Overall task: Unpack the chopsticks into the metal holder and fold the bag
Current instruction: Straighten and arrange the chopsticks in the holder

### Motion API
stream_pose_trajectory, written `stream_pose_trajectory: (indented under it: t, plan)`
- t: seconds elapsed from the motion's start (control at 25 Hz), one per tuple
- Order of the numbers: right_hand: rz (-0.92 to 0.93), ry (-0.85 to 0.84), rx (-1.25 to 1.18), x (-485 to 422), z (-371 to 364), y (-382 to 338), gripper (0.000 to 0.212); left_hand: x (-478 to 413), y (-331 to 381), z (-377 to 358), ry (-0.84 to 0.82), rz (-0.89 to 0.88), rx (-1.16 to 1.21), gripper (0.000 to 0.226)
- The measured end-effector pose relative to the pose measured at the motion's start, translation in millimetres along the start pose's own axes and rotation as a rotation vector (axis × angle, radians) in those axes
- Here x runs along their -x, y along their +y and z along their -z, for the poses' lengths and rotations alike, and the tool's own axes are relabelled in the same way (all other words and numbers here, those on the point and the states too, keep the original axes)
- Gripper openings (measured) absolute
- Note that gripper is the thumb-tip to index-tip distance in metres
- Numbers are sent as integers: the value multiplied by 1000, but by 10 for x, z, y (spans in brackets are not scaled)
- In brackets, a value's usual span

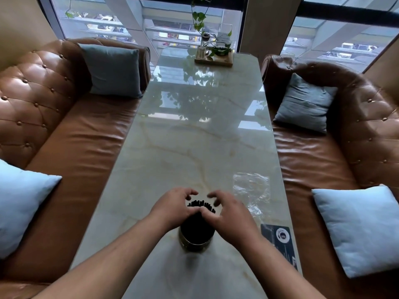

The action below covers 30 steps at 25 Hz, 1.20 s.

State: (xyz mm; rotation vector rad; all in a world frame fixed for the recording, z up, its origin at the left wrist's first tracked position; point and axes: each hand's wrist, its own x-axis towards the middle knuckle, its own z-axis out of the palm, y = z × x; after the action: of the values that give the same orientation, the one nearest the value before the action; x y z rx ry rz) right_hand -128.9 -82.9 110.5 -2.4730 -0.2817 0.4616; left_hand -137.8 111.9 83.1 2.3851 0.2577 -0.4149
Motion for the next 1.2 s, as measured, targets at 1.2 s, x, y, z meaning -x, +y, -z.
stream_pose_trajectory:
  t: [1.2]
  plan:
    - [-4,12,-9,-54,37,161,26,147,469,1272,150,-255,-153,12]
